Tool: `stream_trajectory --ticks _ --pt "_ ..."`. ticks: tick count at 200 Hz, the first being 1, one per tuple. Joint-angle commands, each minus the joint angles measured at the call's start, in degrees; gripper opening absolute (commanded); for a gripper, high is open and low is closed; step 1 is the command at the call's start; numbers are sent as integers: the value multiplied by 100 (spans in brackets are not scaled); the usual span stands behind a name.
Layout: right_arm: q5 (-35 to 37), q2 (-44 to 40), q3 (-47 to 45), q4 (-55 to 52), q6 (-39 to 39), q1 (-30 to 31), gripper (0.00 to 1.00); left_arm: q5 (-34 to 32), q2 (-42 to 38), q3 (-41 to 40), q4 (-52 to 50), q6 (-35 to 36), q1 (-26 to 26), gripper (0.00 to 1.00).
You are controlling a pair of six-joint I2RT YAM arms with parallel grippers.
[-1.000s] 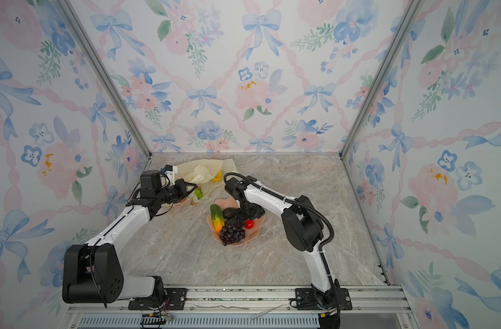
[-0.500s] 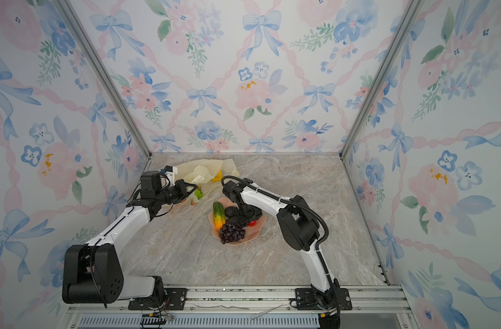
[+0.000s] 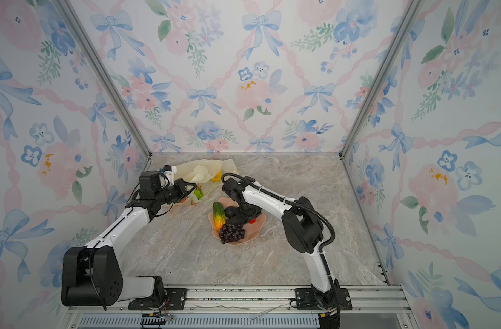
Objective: Place the fruits into the plastic bag
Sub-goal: Pick up the fruit from the plate.
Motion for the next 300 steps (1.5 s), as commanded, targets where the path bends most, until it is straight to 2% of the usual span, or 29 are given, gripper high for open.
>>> stream_trajectory --ticks 1,52,109,176,229,300 --pt "-111 -437 -50 59 170 -48 41 62 -146 -107 136 -73 -20 0" --pt "-602 -978 -327 414 311 -178 40 80 -100 -21 134 -107 -27 0" --pt "-1503 -1838 -888 1101 542 -508 39 18 -118 -46 101 -116 -41 0" --pt "-3169 -2665 -1614 2565 1321 -1008 38 14 -158 84 -87 -24 -34 0" --pt "-3868 -2494 -1566 3304 1767 -1108 38 7 -231 60 -93 -55 -32 0" --pt "-4390 -1483 -1175 3917 2296 -1041 38 33 -250 115 -81 -98 -45 0"
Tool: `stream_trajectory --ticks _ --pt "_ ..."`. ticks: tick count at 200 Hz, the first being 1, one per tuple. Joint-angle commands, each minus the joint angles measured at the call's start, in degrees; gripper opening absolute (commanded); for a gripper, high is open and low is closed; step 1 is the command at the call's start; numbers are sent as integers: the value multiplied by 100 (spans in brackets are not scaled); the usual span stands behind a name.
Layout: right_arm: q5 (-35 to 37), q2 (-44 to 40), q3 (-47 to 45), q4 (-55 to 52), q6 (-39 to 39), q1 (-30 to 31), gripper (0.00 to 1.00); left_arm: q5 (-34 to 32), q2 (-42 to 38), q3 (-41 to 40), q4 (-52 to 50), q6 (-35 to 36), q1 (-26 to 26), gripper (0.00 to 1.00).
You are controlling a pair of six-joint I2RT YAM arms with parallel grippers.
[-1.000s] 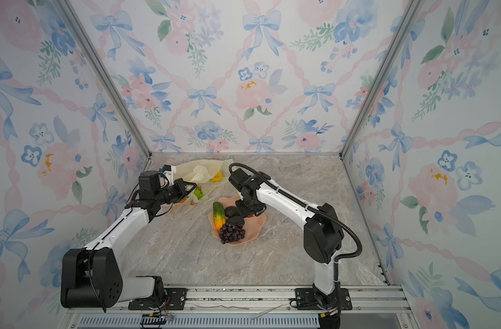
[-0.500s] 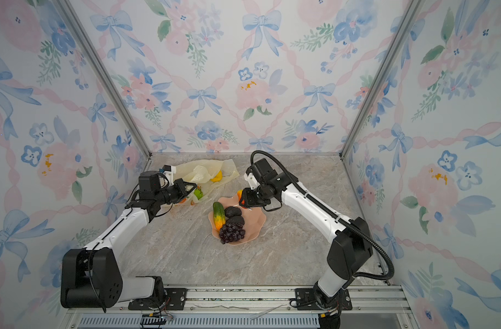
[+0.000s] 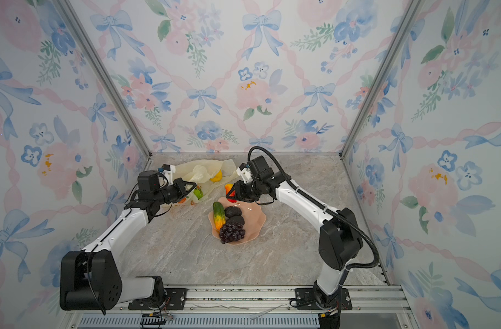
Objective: Place the fruits into the plastic bag
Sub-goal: Pick up the fruit from the plate, then place the fruit in the plastic bag.
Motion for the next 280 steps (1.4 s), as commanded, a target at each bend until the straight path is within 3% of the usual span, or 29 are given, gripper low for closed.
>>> stream_trajectory --ticks 1,183,280 --pt "-270 221 319 249 243 18 38 32 -117 118 -60 -9 -41 0" --pt "-269 1386 1322 16 313 136 38 168 -257 121 89 -70 -39 0" --pt "-352 2287 2335 -83 436 190 37 195 -312 198 45 -105 -45 0"
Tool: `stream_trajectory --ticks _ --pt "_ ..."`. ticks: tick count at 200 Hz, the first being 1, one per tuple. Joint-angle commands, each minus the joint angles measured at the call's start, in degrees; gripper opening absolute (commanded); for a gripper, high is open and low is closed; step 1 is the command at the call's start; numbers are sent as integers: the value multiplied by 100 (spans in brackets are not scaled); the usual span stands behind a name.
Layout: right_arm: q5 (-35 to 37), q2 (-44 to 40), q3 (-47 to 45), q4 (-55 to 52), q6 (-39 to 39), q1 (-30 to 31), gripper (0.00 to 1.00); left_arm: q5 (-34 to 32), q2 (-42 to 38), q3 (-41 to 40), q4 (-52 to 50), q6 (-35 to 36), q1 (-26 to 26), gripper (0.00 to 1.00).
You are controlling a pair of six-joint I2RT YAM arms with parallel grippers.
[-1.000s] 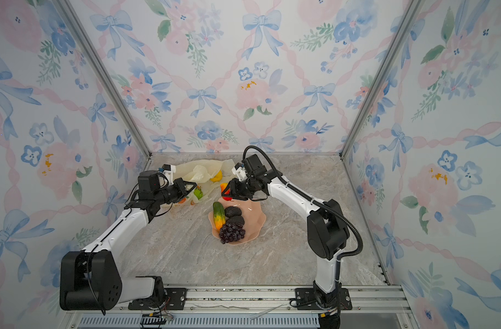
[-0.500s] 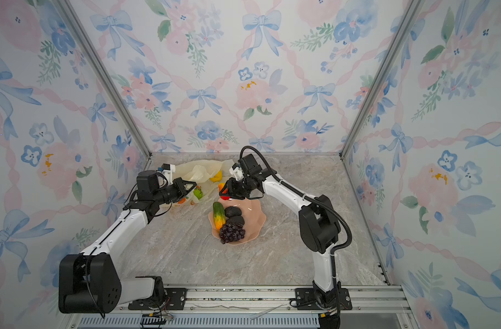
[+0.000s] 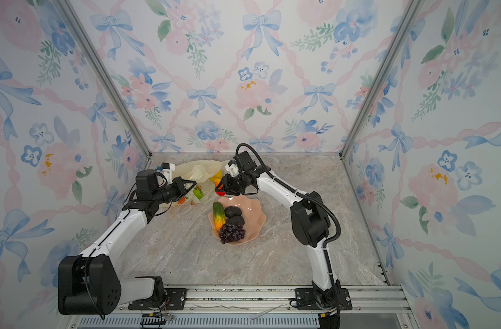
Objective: Place the fruits into the plastic bag
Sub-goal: Place the fruit in the plastic bag.
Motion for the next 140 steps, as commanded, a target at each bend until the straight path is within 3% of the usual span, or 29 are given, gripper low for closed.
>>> stream_trajectory --ticks 1,87,140 --pt "-132 278 348 -122 111 98 37 81 -141 118 33 -42 -31 0" --pt "-234 1753 2057 -96 593 201 37 82 -129 25 34 -46 -235 0" --pt "-97 2636 3013 565 1402 248 39 87 -61 16 33 -51 -368 0"
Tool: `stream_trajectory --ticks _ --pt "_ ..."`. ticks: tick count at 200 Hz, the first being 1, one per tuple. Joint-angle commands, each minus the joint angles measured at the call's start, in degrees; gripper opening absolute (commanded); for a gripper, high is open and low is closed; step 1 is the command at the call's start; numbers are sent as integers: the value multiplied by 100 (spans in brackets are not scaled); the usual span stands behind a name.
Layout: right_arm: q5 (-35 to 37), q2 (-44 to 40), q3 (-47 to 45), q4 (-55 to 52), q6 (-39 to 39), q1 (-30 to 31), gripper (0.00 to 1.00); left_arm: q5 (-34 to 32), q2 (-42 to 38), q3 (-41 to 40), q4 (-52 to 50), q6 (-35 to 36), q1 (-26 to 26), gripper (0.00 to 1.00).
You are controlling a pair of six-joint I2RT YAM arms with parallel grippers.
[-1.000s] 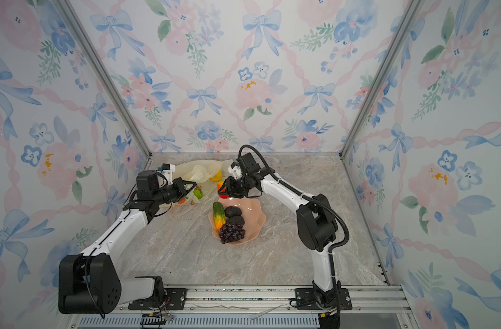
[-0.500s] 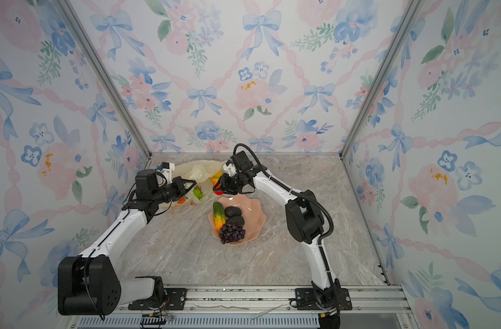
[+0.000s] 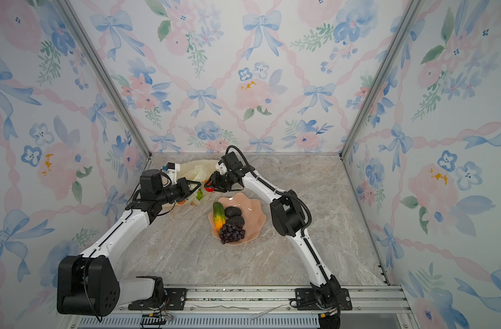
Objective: Place the fruits into the plastic bag
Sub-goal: Place the fruit in the plastic bag.
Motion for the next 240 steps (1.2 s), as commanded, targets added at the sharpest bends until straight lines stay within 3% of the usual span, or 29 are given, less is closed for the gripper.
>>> stream_trajectory --ticks 1,36,108,191,240 --pt "28 389 486 373 527 77 39 68 -45 14 37 -48 -33 0" --pt "124 803 914 819 924 162 43 76 -32 -20 32 -66 -69 0" --pt "248 1096 1262 1333 1294 238 69 63 -56 -74 28 -91 -62 0" --pt "382 503 1022 817 659 286 70 -1 -168 -229 130 -206 50 0" --pt "722 13 919 -370 -124 364 70 -9 -274 -325 239 -303 192 0"
